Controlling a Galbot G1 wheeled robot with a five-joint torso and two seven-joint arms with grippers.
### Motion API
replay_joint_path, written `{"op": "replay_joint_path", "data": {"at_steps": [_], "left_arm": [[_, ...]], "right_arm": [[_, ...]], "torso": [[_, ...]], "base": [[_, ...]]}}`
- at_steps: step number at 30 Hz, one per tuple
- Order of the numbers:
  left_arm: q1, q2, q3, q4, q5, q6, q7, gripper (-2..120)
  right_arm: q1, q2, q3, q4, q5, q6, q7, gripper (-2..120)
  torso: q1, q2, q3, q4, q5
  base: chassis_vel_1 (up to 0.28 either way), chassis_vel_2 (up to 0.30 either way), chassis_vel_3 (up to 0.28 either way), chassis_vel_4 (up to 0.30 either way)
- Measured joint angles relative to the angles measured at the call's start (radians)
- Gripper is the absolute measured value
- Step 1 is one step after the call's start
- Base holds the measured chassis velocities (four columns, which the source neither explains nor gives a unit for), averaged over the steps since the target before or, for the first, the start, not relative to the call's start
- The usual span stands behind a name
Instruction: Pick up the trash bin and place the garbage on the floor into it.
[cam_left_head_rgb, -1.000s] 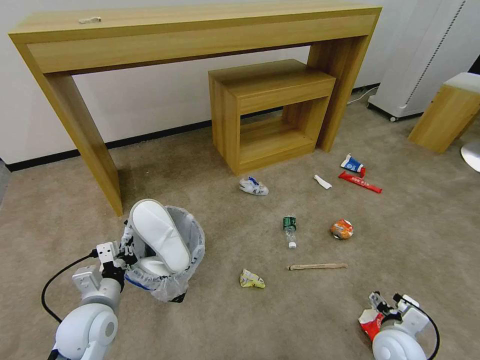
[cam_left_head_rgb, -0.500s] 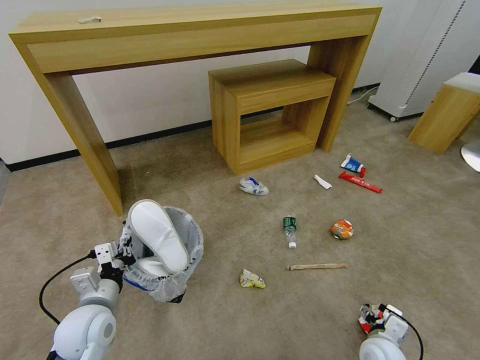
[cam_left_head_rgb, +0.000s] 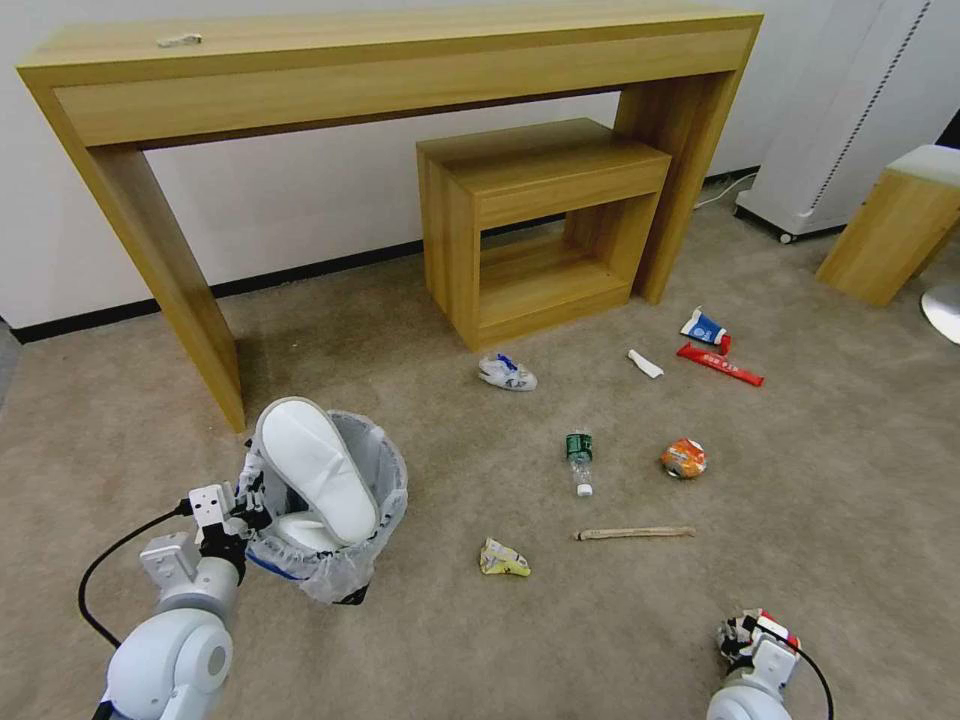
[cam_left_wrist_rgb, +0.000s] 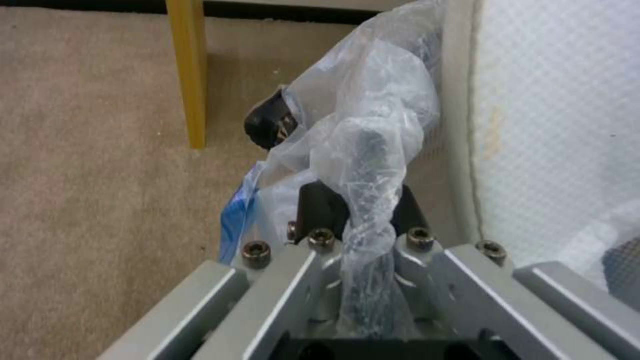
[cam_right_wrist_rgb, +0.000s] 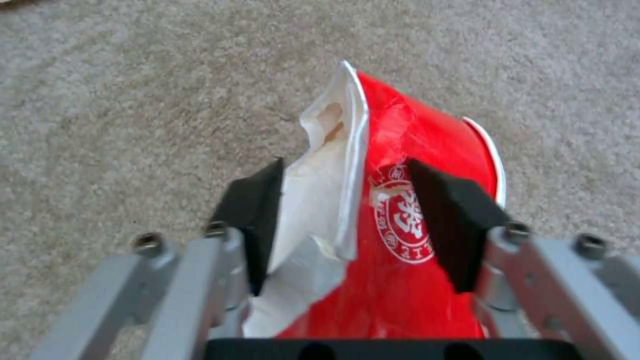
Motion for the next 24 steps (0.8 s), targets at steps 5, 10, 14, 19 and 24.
{"op": "replay_joint_path", "data": {"at_steps": [5, 10, 14, 19, 24], "left_arm": [[-0.001, 0.002, 0.000, -0.003, -0.002, -0.002, 0.000, 3], [0.000, 0.002, -0.001, -0.003, -0.003, -0.003, 0.000, 3], [-0.001, 0.003, -0.001, -0.004, -0.003, -0.003, 0.000, 3], [-0.001, 0.003, 0.000, -0.004, -0.003, -0.003, 0.000, 3], [0.002, 0.003, 0.006, -0.013, -0.002, 0.001, -0.001, 3]], "right_arm": [[-0.002, -0.001, -0.001, -0.011, -0.018, 0.003, -0.007, 28], [-0.009, -0.006, 0.000, -0.013, -0.032, 0.014, -0.021, 14], [-0.023, -0.022, 0.017, 0.018, -0.080, 0.070, -0.084, 1], [-0.038, -0.076, 0.063, 0.144, -0.132, 0.138, -0.202, 0], [-0.009, -0.178, 0.088, 0.298, -0.172, 0.219, -0.378, 0]], "torso": [[0.000, 0.000, 0.000, -0.0001, 0.0000], [0.000, 0.000, 0.000, -0.0001, 0.0000], [0.000, 0.000, 0.000, -0.0001, 0.0002], [0.000, 0.000, 0.000, -0.0002, 0.0001], [0.000, 0.000, 0.000, -0.0002, -0.0001]], "base": [[0.000, 0.000, 0.000, 0.000], [0.000, 0.000, 0.000, 0.000], [0.000, 0.000, 0.000, 0.000], [0.000, 0.000, 0.000, 0.000], [0.000, 0.000, 0.000, 0.000]]}}
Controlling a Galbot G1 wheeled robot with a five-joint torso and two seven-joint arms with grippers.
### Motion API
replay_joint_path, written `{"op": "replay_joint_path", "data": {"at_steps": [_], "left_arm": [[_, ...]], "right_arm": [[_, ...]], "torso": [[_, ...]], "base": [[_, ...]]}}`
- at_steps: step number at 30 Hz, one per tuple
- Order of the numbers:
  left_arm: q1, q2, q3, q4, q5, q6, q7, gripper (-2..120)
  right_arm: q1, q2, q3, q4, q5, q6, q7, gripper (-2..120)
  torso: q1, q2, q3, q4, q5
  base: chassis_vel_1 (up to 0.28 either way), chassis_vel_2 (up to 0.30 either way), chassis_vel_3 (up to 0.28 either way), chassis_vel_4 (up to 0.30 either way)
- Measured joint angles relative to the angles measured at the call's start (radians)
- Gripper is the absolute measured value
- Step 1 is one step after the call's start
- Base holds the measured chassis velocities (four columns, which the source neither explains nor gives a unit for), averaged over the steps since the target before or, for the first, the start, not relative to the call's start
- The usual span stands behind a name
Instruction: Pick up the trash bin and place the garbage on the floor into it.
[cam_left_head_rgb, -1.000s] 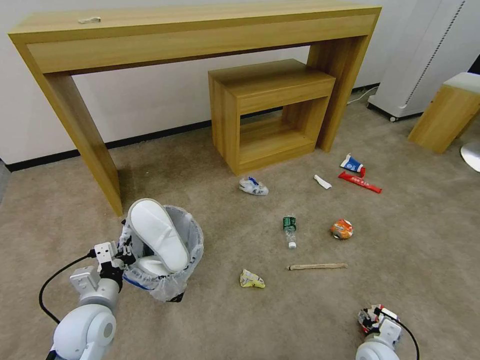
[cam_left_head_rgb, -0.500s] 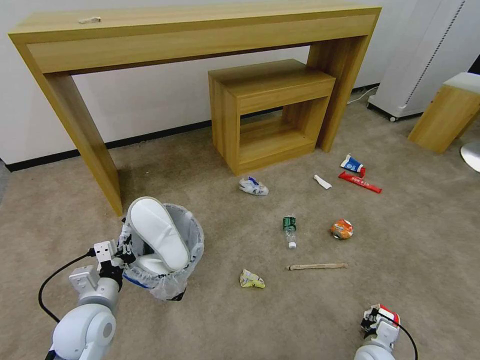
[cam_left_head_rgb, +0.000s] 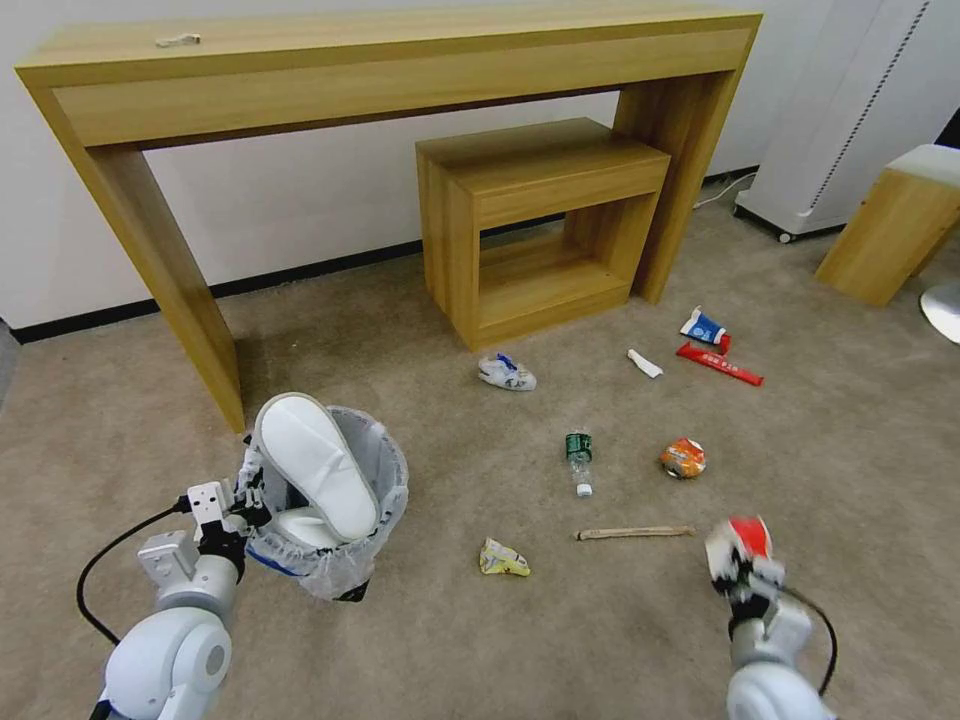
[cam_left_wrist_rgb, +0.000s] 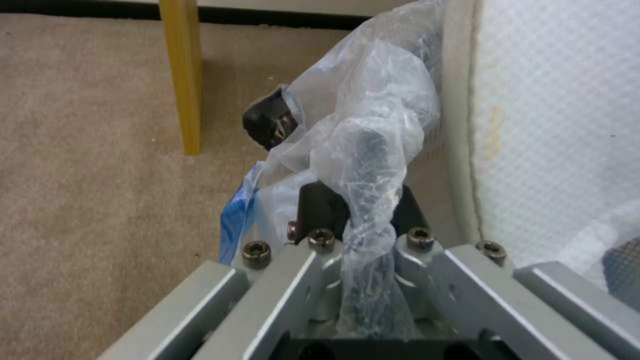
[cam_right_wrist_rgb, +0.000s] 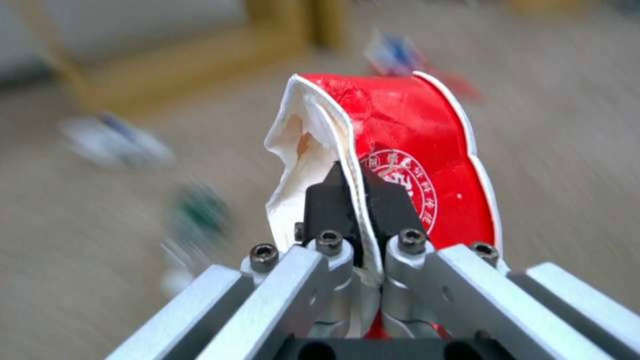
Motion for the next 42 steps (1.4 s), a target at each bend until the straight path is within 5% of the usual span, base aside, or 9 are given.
{"op": "replay_joint_path", "data": {"at_steps": [10, 23, 33, 42], "left_arm": [[0.027, -0.003, 0.014, -0.043, 0.004, 0.019, -0.004, 3], [0.046, -0.006, 0.022, -0.093, 0.009, 0.043, -0.010, 3], [0.064, -0.011, 0.024, -0.133, 0.008, 0.055, -0.019, 3], [0.116, -0.013, 0.008, -0.207, 0.010, 0.060, -0.019, 3]], "right_arm": [[0.362, -0.147, -0.199, 0.158, 0.041, 0.119, -0.361, 0], [0.789, -0.174, -0.577, 0.168, 0.140, 0.189, -0.692, 0], [0.893, -0.124, -0.770, 0.143, 0.150, 0.222, -0.782, 0], [1.107, -0.005, -1.008, 0.084, 0.153, 0.239, -0.812, 0]], "torso": [[0.000, 0.000, 0.000, 0.0005, 0.0001], [0.000, 0.000, 0.000, -0.0001, 0.0000], [0.000, 0.000, 0.000, 0.0001, 0.0001], [0.000, 0.000, 0.000, 0.0005, -0.0002]], "base": [[0.000, 0.000, 0.000, 0.000], [0.000, 0.000, 0.000, 0.000], [0.000, 0.000, 0.000, 0.000], [0.000, 0.000, 0.000, 0.000]]}}
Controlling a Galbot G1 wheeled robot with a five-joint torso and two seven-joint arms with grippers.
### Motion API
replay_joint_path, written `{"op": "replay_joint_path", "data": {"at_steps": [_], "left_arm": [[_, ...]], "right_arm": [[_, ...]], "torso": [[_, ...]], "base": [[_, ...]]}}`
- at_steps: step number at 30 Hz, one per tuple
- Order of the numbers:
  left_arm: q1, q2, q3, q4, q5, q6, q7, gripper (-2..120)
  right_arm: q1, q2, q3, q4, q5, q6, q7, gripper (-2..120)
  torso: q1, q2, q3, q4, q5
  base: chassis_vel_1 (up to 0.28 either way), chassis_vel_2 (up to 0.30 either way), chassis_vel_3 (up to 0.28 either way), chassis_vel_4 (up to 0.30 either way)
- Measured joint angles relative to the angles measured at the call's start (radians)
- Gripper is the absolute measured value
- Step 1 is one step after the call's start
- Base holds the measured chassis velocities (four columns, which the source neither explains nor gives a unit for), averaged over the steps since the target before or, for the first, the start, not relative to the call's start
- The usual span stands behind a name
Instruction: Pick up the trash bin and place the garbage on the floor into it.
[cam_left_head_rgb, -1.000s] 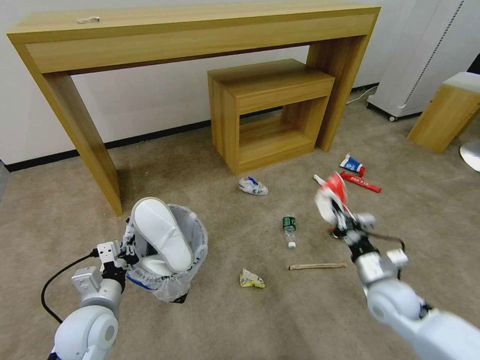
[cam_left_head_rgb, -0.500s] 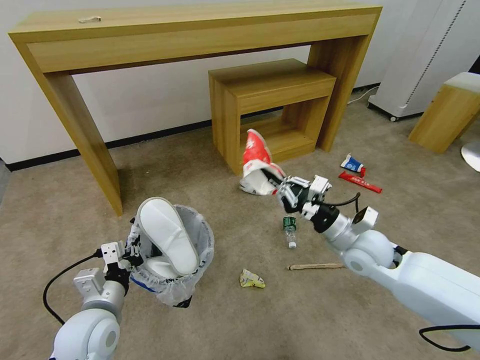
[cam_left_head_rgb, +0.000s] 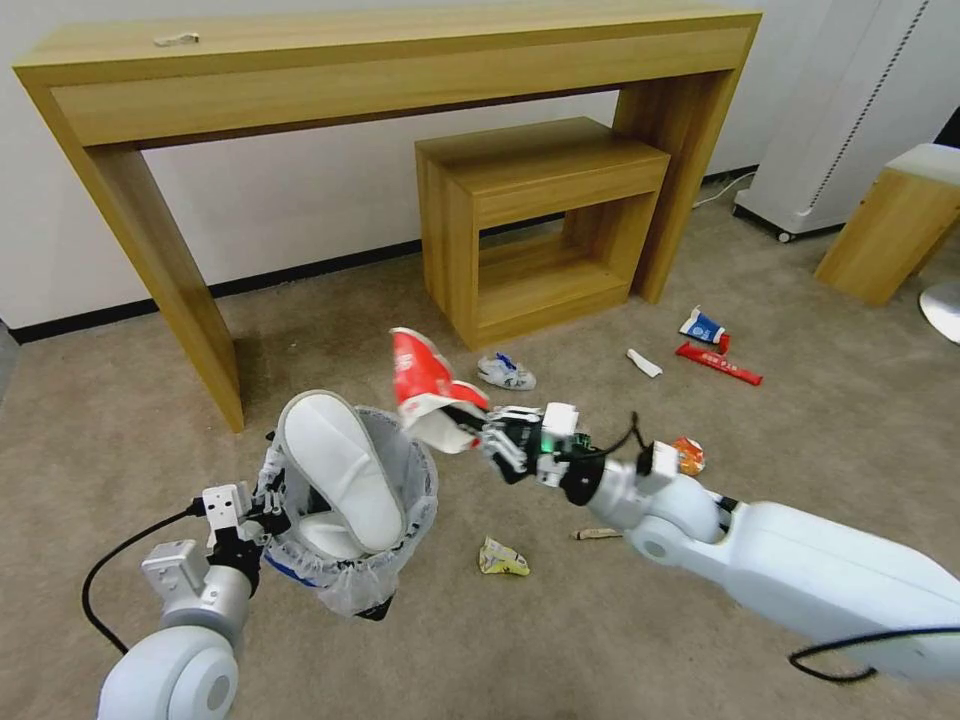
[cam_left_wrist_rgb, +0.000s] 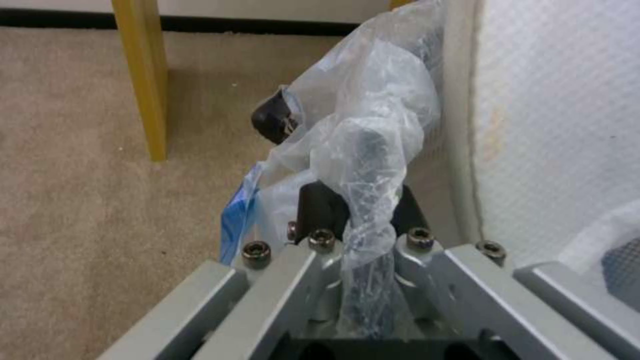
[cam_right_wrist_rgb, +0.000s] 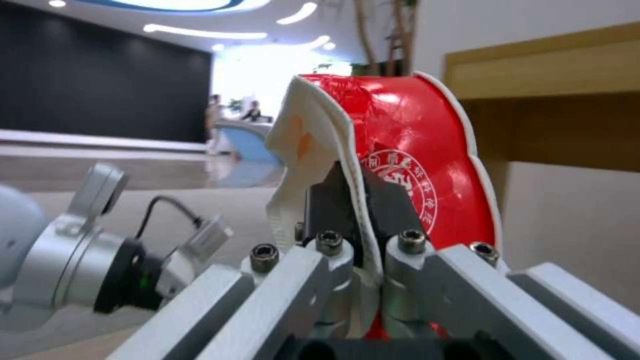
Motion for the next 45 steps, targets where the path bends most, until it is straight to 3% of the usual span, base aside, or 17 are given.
{"op": "replay_joint_path", "data": {"at_steps": [15, 25, 37, 45], "left_arm": [[0.042, -0.007, -0.016, -0.068, 0.004, 0.002, 0.001, 3], [0.065, -0.002, -0.015, -0.096, 0.011, 0.005, 0.007, 3], [0.068, -0.001, 0.005, -0.096, 0.023, 0.009, 0.015, 3], [0.096, -0.003, 0.013, -0.122, 0.039, 0.008, 0.028, 3]], "right_arm": [[0.037, 0.085, -0.156, -0.086, -0.022, -0.005, 0.006, 0], [0.031, 0.116, -0.189, -0.117, -0.019, -0.007, 0.012, 0], [0.015, 0.116, -0.229, -0.090, -0.009, -0.052, 0.093, 0], [0.022, 0.159, -0.253, -0.144, -0.036, -0.078, 0.148, 0]], "torso": [[0.000, 0.000, 0.000, -0.0006, 0.0001], [0.000, 0.000, 0.000, -0.0002, 0.0003], [0.000, 0.000, 0.000, -0.0004, 0.0002], [0.000, 0.000, 0.000, -0.0004, 0.0002]], "base": [[0.000, 0.000, 0.000, 0.000], [0.000, 0.000, 0.000, 0.000], [0.000, 0.000, 0.000, 0.000], [0.000, 0.000, 0.000, 0.000]]}}
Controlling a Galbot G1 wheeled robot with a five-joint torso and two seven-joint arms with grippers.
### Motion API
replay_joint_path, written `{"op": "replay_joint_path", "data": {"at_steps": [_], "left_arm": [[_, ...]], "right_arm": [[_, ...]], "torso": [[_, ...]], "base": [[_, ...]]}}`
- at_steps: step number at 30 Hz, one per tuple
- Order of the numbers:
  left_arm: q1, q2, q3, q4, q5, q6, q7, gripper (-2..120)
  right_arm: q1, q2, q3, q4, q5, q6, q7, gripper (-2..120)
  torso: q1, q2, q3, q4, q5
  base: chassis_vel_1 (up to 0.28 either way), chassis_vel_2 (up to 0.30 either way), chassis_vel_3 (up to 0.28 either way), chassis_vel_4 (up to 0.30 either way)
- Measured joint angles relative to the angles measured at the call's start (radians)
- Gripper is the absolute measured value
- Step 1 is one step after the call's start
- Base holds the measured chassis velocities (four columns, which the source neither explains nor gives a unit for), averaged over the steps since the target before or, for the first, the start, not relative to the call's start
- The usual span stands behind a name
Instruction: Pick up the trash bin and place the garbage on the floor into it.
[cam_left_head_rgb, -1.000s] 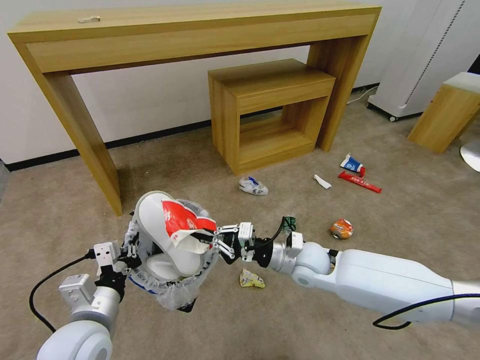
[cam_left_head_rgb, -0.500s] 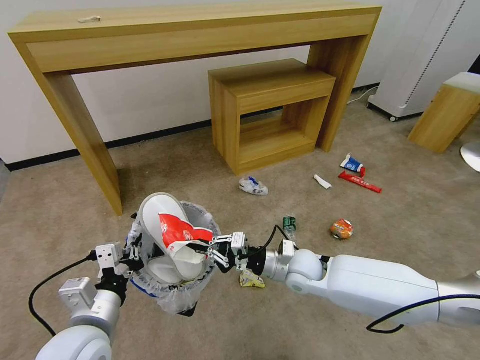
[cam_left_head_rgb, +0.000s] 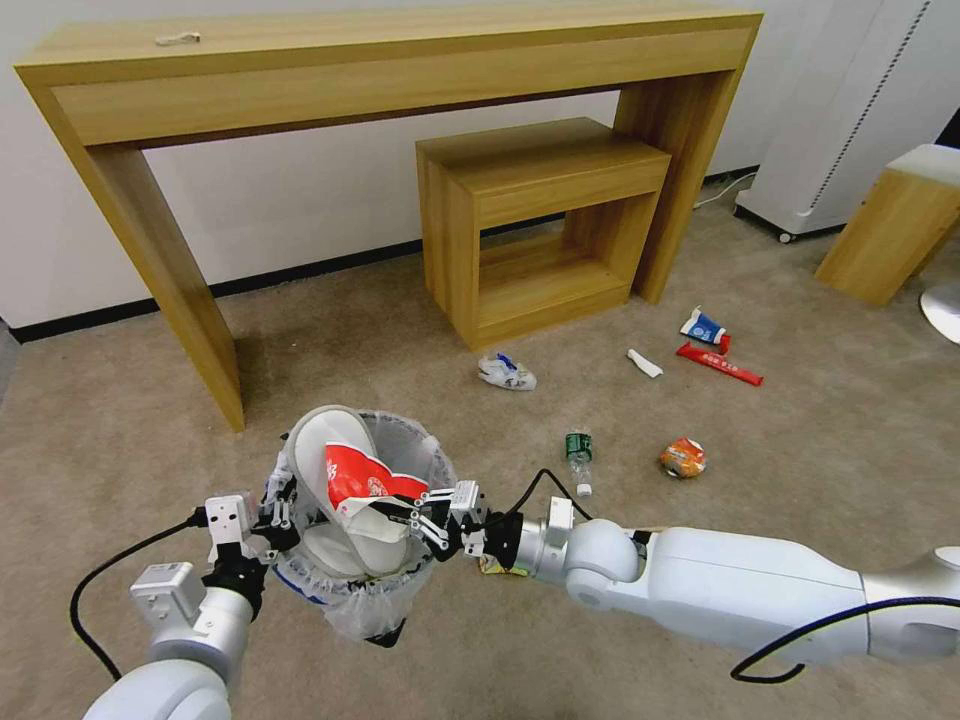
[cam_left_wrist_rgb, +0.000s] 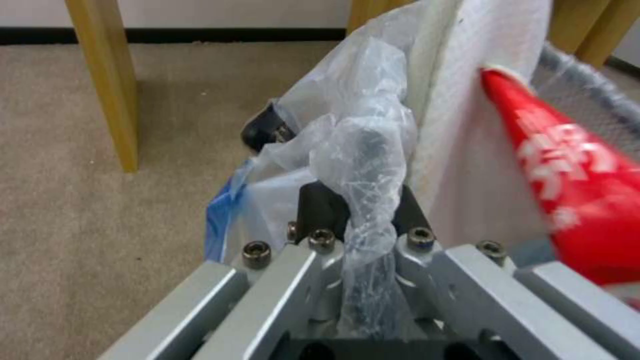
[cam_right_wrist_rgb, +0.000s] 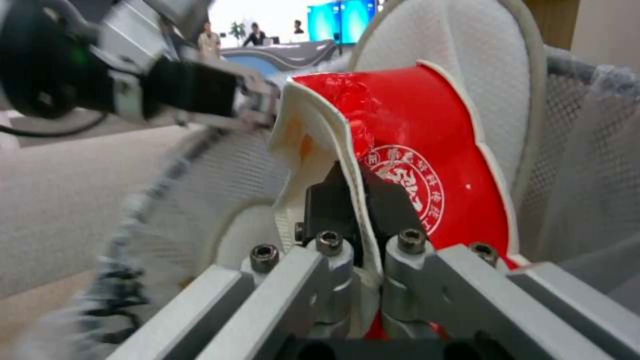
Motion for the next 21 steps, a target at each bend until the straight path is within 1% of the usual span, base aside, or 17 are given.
{"op": "replay_joint_path", "data": {"at_steps": [5, 8, 9, 10, 11, 12, 13, 16, 17, 18, 19, 21], "left_arm": [[0.006, 0.001, -0.001, -0.004, 0.003, -0.003, 0.003, 3], [0.005, 0.004, 0.001, -0.003, 0.003, -0.004, 0.006, 3], [0.005, 0.004, 0.001, -0.003, 0.003, -0.004, 0.006, 3], [0.003, 0.006, 0.000, 0.000, 0.001, -0.004, 0.007, 3], [-0.002, 0.009, 0.000, 0.007, -0.003, -0.004, 0.007, 3], [-0.006, 0.011, 0.000, 0.011, -0.010, -0.003, 0.005, 3], [-0.006, 0.011, 0.000, 0.011, -0.010, -0.003, 0.005, 3], [-0.015, 0.012, 0.000, 0.027, -0.023, 0.004, -0.006, 3], [-0.015, 0.012, 0.000, 0.032, -0.028, 0.005, -0.009, 3], [-0.015, 0.012, 0.000, 0.032, -0.028, 0.005, -0.009, 3], [-0.014, 0.015, 0.000, 0.037, -0.038, 0.010, -0.015, 3], [-0.014, 0.024, -0.005, 0.046, -0.059, 0.021, -0.028, 3]], "right_arm": [[0.009, 0.016, -0.002, -0.013, -0.005, -0.008, 0.012, 0], [0.011, 0.017, -0.001, -0.010, -0.007, -0.015, 0.012, 13], [0.011, 0.017, -0.001, -0.010, -0.007, -0.015, 0.012, 13], [0.011, 0.015, 0.001, -0.002, -0.005, -0.016, 0.012, 17], [0.011, 0.012, 0.004, 0.008, -0.004, -0.016, 0.012, 24], [0.011, 0.010, 0.005, 0.015, -0.004, -0.016, 0.011, 26], [0.011, 0.010, 0.005, 0.015, -0.004, -0.016, 0.011, 26], [0.012, 0.002, 0.007, 0.038, -0.005, -0.014, 0.001, 40], [0.014, 0.000, 0.007, 0.045, -0.006, -0.014, 0.000, 46], [0.014, 0.000, 0.007, 0.045, -0.006, -0.014, 0.000, 46], [0.018, -0.002, 0.007, 0.053, -0.006, -0.012, -0.001, 50], [0.024, -0.003, 0.009, 0.065, -0.006, -0.011, -0.002, 61]], "torso": [[0.000, 0.000, 0.000, 0.0001, 0.0000], [0.000, 0.000, 0.000, 0.0001, 0.0000], [0.000, 0.000, 0.000, 0.0001, 0.0000], [0.000, 0.000, 0.000, 0.0001, 0.0002], [0.000, 0.000, 0.000, 0.0000, 0.0000], [0.000, 0.000, 0.000, 0.0000, -0.0001], [0.000, 0.000, 0.000, 0.0000, -0.0001], [0.000, 0.000, 0.000, -0.0001, 0.0000], [0.000, 0.000, 0.000, 0.0000, 0.0000], [0.000, 0.000, 0.000, 0.0000, 0.0000], [0.000, 0.000, 0.000, 0.0000, 0.0000], [0.000, 0.000, 0.000, 0.0000, -0.0001]], "base": [[0.000, 0.000, 0.000, 0.000], [0.000, 0.000, 0.000, 0.000], [0.000, 0.000, 0.000, 0.000], [0.000, 0.000, 0.000, 0.000], [0.000, 0.000, 0.000, 0.000], [0.000, 0.000, 0.000, 0.000], [0.000, 0.000, 0.000, 0.000], [0.000, 0.000, 0.000, 0.000], [0.000, 0.000, 0.000, 0.000], [0.000, 0.000, 0.000, 0.000], [0.000, 0.000, 0.000, 0.000], [0.000, 0.000, 0.000, 0.000]]}}
